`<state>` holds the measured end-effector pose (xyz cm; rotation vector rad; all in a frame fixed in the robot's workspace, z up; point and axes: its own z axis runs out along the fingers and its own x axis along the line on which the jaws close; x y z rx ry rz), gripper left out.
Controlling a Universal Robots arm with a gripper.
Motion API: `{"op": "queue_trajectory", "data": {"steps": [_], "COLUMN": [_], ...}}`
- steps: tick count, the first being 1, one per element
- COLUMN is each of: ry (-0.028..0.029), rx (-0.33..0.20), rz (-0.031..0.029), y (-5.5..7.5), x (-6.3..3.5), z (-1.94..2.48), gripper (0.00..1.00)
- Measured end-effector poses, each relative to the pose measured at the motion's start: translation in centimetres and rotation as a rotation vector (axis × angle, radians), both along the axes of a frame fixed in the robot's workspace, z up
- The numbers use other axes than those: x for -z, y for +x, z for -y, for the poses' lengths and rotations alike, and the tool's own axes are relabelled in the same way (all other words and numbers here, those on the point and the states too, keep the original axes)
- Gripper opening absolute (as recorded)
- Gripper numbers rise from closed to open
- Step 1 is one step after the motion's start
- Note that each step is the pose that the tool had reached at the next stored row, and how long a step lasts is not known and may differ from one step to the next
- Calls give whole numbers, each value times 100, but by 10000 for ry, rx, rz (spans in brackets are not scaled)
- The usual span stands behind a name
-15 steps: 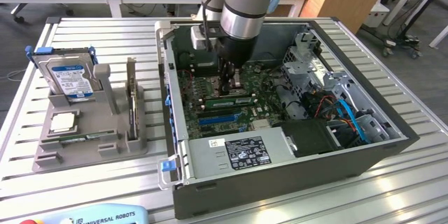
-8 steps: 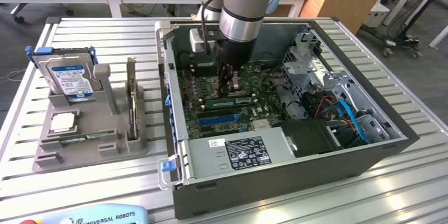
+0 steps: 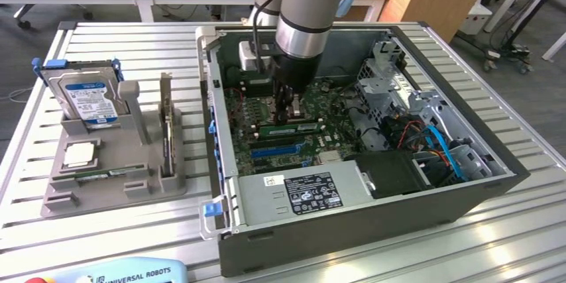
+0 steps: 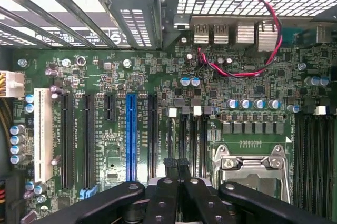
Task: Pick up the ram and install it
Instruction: 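Press down the ram until it locks into place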
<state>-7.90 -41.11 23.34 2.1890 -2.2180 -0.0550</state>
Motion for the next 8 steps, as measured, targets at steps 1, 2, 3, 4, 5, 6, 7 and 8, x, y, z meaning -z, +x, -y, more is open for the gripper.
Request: {"op": "queue_trajectory", "data": {"steps": [1, 2, 3, 4, 5, 6, 7, 8], "ry": [0, 2, 5, 3, 2, 2, 1, 0], "rx": [0, 1, 0, 0, 0, 0, 0, 1], "rz": [0, 1, 3, 2, 1, 1, 1, 0], "y": [0, 0, 0, 0, 0, 0, 0, 0], "x": [0, 3, 12, 21, 32, 40, 42, 42], "z": [0, 0, -1, -1, 0, 0, 0, 0], "gripper": [10, 10, 10, 10, 10, 10, 10, 10]}}
